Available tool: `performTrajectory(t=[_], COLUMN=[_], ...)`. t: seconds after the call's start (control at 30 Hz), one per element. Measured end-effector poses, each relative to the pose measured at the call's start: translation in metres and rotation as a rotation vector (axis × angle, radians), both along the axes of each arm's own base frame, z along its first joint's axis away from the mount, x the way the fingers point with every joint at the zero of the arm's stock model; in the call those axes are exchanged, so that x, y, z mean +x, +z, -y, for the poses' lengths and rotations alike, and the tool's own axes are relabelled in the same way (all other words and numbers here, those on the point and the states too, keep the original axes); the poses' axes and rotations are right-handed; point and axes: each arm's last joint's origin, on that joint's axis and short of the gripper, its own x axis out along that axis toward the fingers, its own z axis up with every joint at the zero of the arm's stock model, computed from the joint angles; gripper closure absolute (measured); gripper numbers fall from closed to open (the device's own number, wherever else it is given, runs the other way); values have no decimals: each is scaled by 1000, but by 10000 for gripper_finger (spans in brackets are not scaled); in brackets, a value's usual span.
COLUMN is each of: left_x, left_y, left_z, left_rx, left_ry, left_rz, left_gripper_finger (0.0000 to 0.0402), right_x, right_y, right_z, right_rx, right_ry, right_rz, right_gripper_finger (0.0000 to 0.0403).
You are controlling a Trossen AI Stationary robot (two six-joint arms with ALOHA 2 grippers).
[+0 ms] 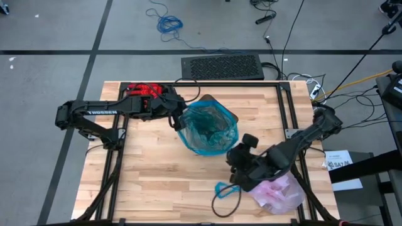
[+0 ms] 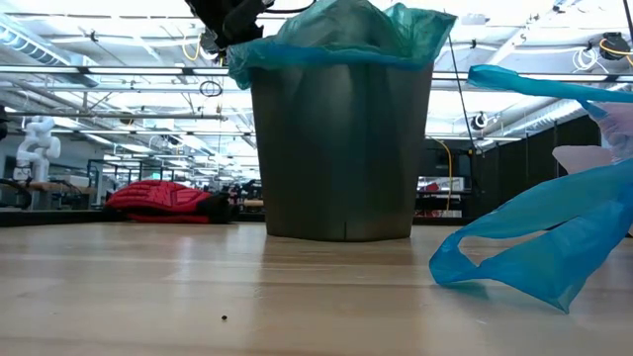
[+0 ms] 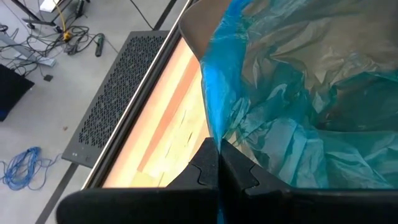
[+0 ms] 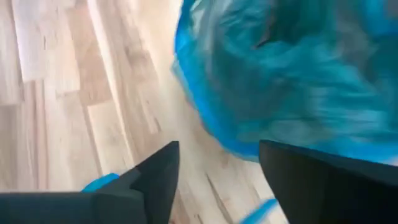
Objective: Place trash/remove bag and relplace
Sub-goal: Insert the blue trash bag into the black trash bin
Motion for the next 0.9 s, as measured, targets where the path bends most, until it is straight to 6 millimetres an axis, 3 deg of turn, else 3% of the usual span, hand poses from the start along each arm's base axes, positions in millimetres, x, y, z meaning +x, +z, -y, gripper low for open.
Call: performTrajectory(t=[0.07, 0.27, 0.4, 0.6, 0.73, 0.9], left_x=[0, 0, 0, 0, 0, 0], left_y=[0, 0, 0, 0, 0, 0], left_z=[0, 0, 0, 0, 0, 0], left_rx=[0, 0, 1, 1, 9, 13], left_ry=[0, 0, -1, -1, -8, -11], left_rz=[0, 0, 2, 2, -7, -9], left_gripper_finger=[402, 402, 402, 402, 402, 402], right_x=[-9, -34, -29, -16, -9, -3], right_y=[12, 36, 45, 43, 42, 44], right_z=[6, 50, 77, 110, 119, 117], right_rx=[-18, -124, -75, -52, 1, 51], right_ry=[-57, -366, -432, -478, -476, -432], right_rz=[17, 49, 71, -1, -12, 24], right_gripper_finger=[175, 159, 159, 163, 197, 244])
